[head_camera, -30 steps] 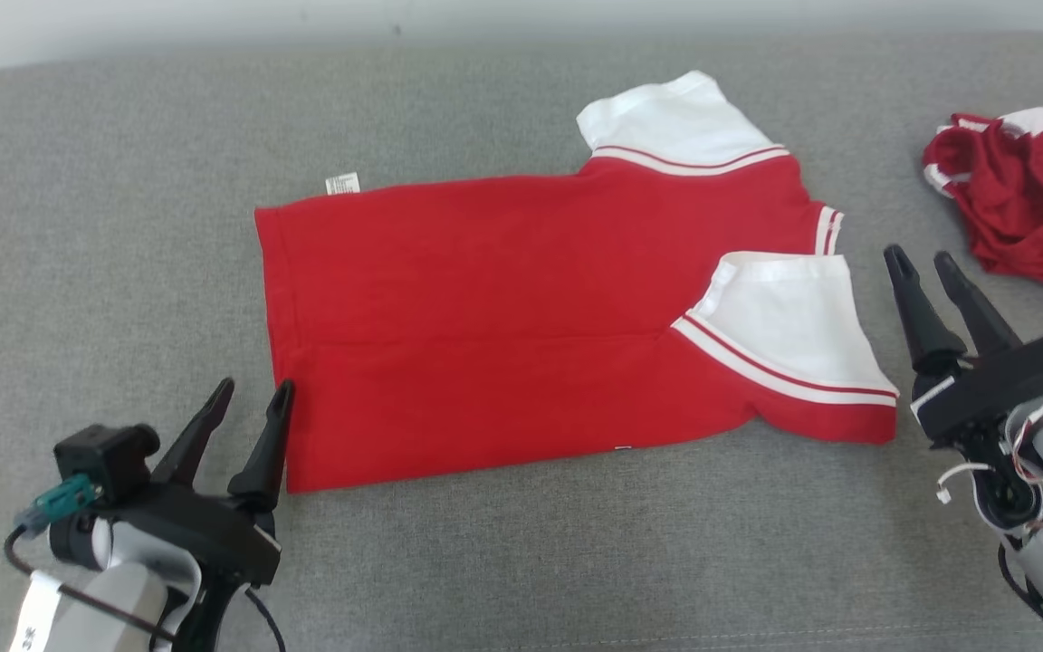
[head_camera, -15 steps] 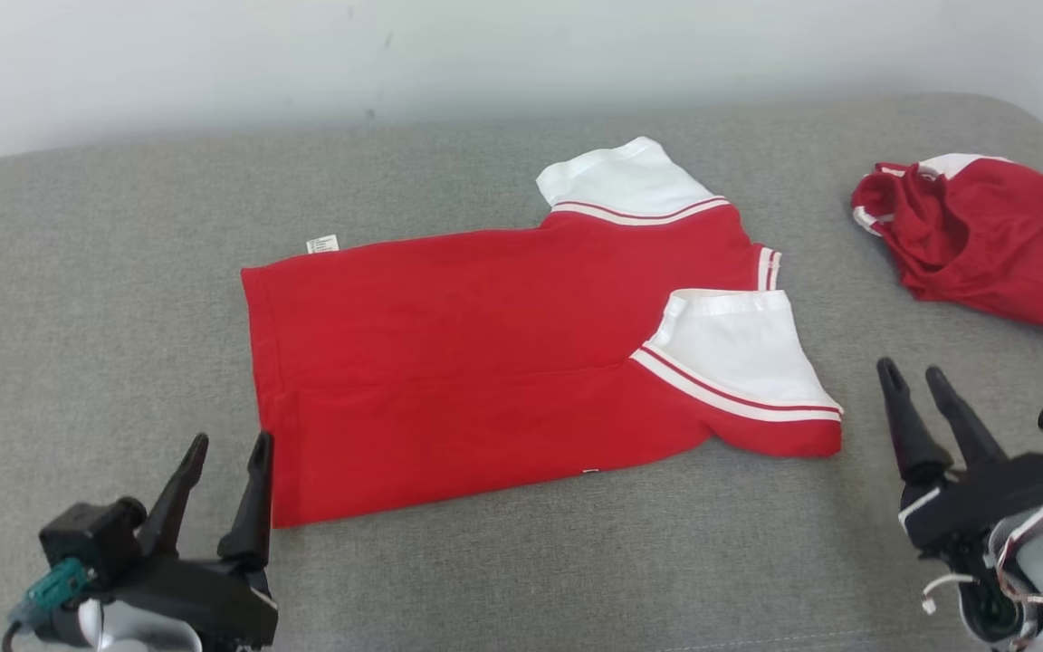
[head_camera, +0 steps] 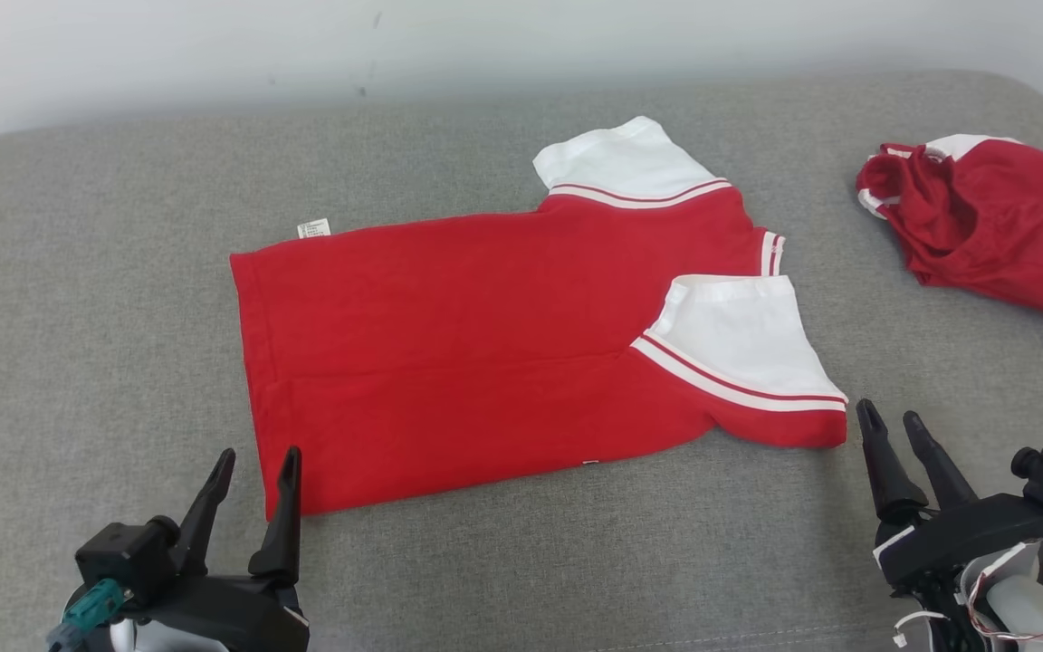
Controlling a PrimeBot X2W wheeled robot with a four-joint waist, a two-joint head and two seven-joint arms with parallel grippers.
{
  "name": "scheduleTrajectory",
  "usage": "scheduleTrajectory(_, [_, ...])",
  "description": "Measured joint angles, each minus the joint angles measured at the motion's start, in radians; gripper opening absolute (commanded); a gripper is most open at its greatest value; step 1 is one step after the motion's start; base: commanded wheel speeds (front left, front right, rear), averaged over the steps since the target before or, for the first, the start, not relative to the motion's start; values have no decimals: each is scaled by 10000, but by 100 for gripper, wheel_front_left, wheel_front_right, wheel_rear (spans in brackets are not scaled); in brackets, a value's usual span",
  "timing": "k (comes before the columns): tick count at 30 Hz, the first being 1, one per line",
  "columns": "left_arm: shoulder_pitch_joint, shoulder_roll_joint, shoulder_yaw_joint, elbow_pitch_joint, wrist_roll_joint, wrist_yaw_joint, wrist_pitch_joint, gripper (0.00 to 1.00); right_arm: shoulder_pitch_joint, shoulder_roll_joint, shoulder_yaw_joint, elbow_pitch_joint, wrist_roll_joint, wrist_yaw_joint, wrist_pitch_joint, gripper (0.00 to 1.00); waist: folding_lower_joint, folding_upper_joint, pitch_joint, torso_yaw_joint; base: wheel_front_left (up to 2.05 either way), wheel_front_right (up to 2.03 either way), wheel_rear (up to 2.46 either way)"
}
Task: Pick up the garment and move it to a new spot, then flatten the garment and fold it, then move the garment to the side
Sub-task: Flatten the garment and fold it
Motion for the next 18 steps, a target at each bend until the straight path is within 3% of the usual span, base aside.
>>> scheduleTrajectory(18, [-248,-288,-174,376,236,-623,0,100,-631,727,-19,1718,481,263,33,100,0,2,497,335,0,0,0])
